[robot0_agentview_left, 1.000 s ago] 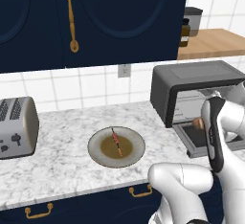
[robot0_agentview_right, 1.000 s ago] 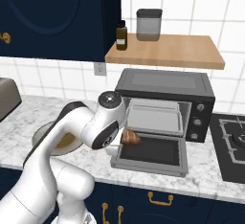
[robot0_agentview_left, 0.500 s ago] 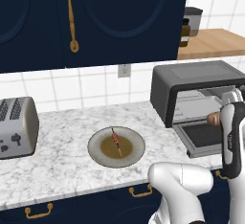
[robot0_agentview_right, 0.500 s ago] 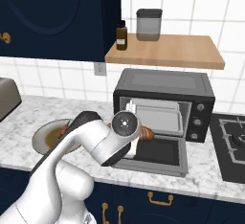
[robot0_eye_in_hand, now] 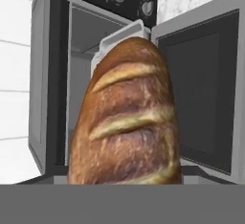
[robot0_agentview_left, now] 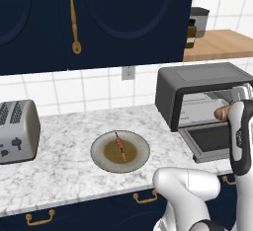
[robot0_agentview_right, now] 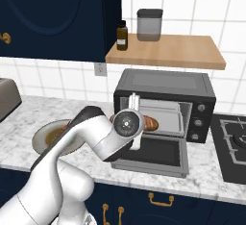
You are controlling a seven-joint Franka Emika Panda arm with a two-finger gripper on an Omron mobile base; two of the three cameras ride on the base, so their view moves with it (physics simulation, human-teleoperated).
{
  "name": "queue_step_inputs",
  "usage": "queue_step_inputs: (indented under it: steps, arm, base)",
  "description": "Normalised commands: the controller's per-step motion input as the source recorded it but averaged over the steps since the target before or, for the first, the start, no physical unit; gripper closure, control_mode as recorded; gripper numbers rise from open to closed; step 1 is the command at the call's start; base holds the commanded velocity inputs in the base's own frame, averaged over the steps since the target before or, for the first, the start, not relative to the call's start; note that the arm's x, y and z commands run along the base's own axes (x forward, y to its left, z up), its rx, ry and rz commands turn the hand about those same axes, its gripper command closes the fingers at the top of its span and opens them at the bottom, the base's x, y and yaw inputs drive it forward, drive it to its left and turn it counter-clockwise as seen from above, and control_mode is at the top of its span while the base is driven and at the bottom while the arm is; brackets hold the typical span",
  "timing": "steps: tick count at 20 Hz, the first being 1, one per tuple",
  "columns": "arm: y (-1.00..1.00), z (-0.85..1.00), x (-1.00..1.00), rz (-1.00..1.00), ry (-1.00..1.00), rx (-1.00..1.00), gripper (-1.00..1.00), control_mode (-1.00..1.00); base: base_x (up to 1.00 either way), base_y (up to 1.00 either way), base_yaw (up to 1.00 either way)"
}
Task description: Pick up the kebab skewer and baguette bread, and place them inside the toaster oven. Close the toaster oven door and start by setting the timer.
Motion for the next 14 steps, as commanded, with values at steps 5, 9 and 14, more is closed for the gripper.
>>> queue_step_inputs:
  steps: [5, 9, 14]
  arm:
    - [-0.01, 0.04, 0.46, 0.0, 0.0, 0.0, 1.0, -1.0]
    - [-0.01, -0.23, 0.32, 0.0, 0.01, 0.0, 1.0, -1.0]
    - [0.0, -0.42, 0.18, 0.01, 0.04, 0.0, 1.0, -1.0]
  base:
    - [0.0, 0.0, 0.0]
    - [0.0, 0.0, 0.0]
    - [0.0, 0.0, 0.0]
